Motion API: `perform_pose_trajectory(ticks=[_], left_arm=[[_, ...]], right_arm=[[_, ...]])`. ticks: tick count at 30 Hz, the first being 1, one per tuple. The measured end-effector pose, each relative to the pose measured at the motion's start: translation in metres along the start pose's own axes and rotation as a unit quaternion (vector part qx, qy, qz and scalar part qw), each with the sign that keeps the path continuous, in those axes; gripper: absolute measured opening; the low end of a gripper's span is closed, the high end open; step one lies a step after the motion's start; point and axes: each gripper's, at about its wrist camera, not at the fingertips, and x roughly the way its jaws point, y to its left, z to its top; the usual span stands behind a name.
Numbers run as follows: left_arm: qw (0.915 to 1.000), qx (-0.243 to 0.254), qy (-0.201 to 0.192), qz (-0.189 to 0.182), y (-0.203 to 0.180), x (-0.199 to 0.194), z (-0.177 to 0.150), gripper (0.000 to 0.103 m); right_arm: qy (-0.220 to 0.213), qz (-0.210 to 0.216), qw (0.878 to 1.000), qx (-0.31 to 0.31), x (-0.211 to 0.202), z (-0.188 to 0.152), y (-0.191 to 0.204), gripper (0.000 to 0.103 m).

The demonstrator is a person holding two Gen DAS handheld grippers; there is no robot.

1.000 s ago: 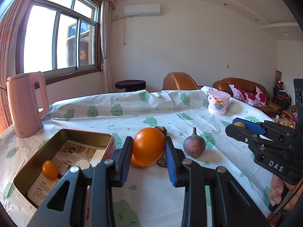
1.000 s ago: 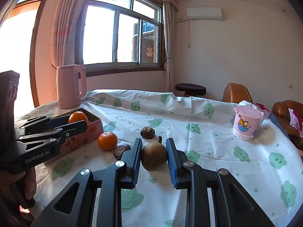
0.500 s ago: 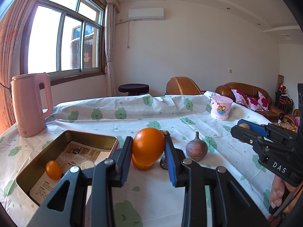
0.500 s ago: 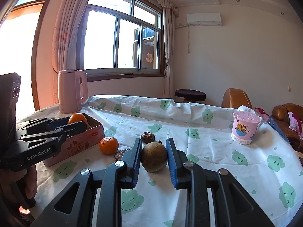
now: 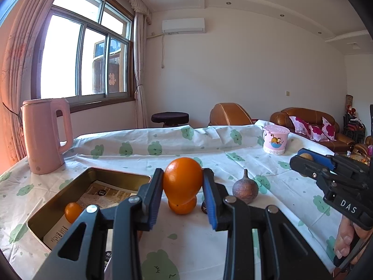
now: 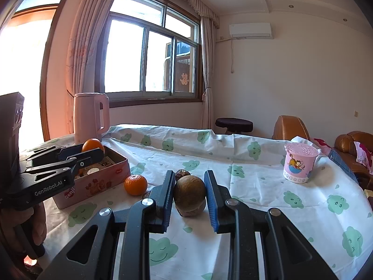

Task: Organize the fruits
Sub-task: 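Carry the small orange with the left tool while the right tool carries the brown fruit over the tin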

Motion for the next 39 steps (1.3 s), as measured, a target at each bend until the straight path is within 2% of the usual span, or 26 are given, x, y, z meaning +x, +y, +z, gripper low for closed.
perform_pose_trajectory(ticks=[18,39], left_arm=[[0.9997,0.001,-0.02,0.015,0.001,-0.007,-0.001,0.035],[0.9999,-0.003,-0.015,0.007,0.002,-0.005,-0.001,0.035]], right_arm=[[-0.035,-0.014,0.999,-0.002,-0.013,0.0,0.005,0.028],[-0.021,0.015,1.0,-0.013,0.0,0.003,0.03,0.028]])
